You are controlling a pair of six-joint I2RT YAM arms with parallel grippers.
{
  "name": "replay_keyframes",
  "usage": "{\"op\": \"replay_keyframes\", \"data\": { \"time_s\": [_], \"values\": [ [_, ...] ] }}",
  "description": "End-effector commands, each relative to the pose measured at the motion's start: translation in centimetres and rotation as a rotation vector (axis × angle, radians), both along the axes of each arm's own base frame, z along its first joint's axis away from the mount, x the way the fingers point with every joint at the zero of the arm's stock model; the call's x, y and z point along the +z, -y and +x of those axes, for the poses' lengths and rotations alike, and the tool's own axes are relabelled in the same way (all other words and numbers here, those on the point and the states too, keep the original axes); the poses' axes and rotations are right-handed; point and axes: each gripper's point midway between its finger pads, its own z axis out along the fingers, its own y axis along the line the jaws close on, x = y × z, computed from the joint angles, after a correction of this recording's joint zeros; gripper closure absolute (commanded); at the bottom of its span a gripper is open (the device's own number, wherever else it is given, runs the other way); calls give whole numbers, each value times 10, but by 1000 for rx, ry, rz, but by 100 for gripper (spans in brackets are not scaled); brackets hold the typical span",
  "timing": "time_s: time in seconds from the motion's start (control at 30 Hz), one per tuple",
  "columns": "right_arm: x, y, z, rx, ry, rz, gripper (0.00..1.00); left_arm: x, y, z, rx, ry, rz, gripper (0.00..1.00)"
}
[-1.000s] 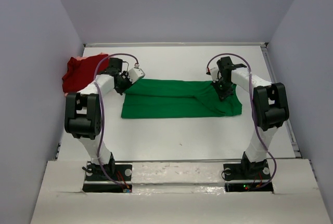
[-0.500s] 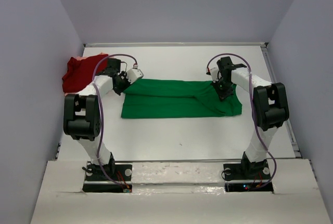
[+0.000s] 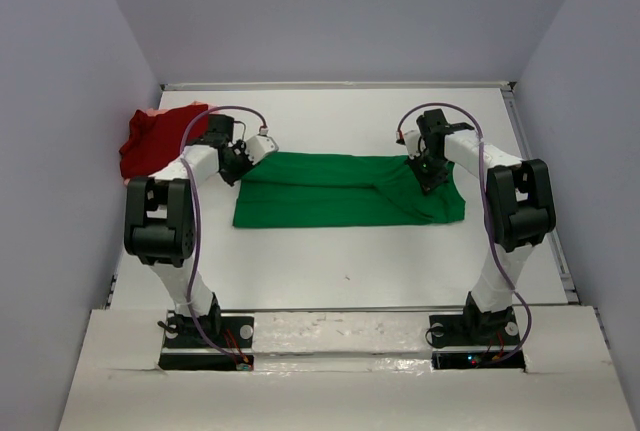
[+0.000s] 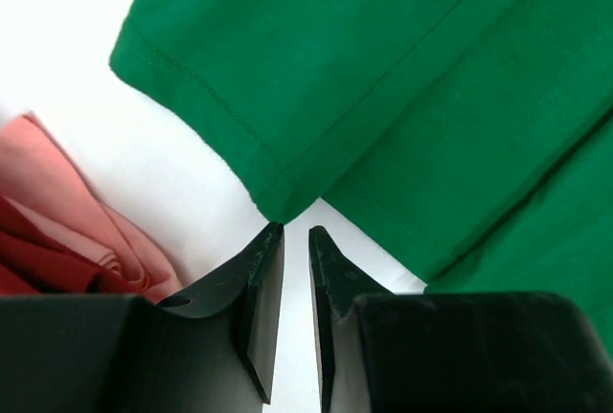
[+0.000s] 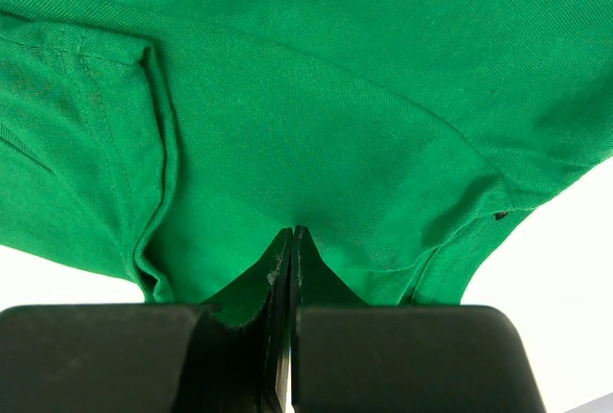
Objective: Fold and stack the t-shirts
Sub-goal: Smooth out the rectangle-folded T-shirt at the center of the board.
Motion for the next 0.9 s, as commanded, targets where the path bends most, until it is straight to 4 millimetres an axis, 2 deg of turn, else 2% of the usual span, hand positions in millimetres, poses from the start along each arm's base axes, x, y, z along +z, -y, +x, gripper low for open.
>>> {"op": "replay_keyframes", "data": {
  "time_s": [0.0,0.23,0.47,0.87],
  "values": [
    [5,0,7,1,12,-8,100,2,-1,9,-5,11,-5,70],
    [4,0,7,4,6,-8,100,-6,-6,15,16,22,20,69],
    [2,0,6,8,-2,-9,100,-5,-8,24,34,60,27,69],
    [2,1,5,10,-4,-13,100,-19,-7,23,33,29,26,68]
  ]
}}
